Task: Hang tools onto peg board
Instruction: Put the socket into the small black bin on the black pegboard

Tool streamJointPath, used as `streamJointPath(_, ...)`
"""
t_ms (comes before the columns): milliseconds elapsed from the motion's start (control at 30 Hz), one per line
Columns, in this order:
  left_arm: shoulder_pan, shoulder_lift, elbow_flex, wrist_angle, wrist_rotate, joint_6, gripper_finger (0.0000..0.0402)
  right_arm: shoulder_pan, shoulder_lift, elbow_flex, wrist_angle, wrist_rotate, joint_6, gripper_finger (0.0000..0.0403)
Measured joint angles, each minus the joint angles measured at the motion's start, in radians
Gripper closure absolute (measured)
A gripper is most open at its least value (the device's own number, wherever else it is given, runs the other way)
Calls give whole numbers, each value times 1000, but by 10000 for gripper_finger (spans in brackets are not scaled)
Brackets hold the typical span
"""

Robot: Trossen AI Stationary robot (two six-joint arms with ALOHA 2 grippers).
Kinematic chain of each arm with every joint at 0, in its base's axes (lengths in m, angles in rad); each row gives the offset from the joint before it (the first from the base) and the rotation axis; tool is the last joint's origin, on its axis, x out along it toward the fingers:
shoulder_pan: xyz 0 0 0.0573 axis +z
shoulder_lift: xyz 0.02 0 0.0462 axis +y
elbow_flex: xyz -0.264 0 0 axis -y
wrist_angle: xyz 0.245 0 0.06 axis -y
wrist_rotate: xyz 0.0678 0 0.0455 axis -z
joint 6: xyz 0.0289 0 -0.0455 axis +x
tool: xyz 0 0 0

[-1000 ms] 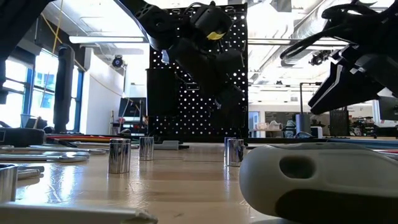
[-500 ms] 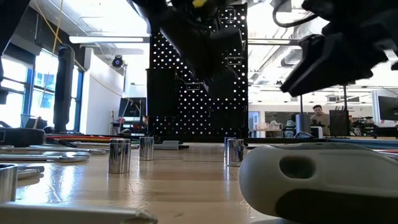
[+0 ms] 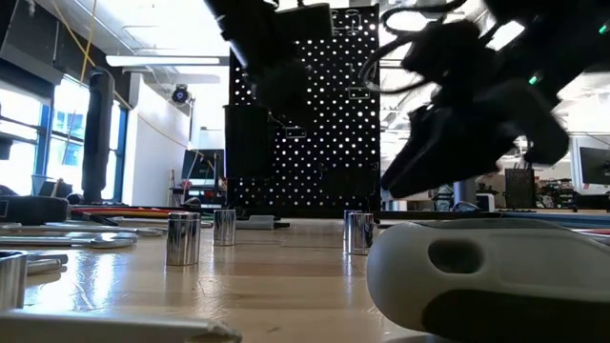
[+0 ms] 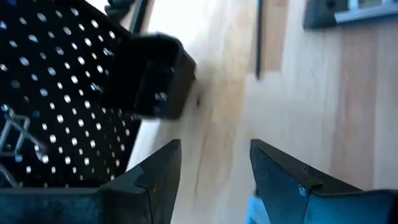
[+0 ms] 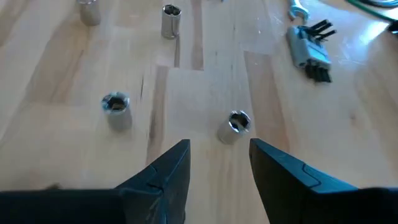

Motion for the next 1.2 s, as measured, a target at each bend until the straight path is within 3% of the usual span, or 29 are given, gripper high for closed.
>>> streamJointPath(300,-97,-3,-59,-87,-38,-141,216,-83,81,0,94,-28,-21,242)
streamJointPath(833,-197,-3,-113,-122,-42,-292,216,-173,81,0,163,-244,-56,244)
streamJointPath(1200,-220,-3,-113,-135,-43,-318,216,-179,142,1,212,-288,-65,326)
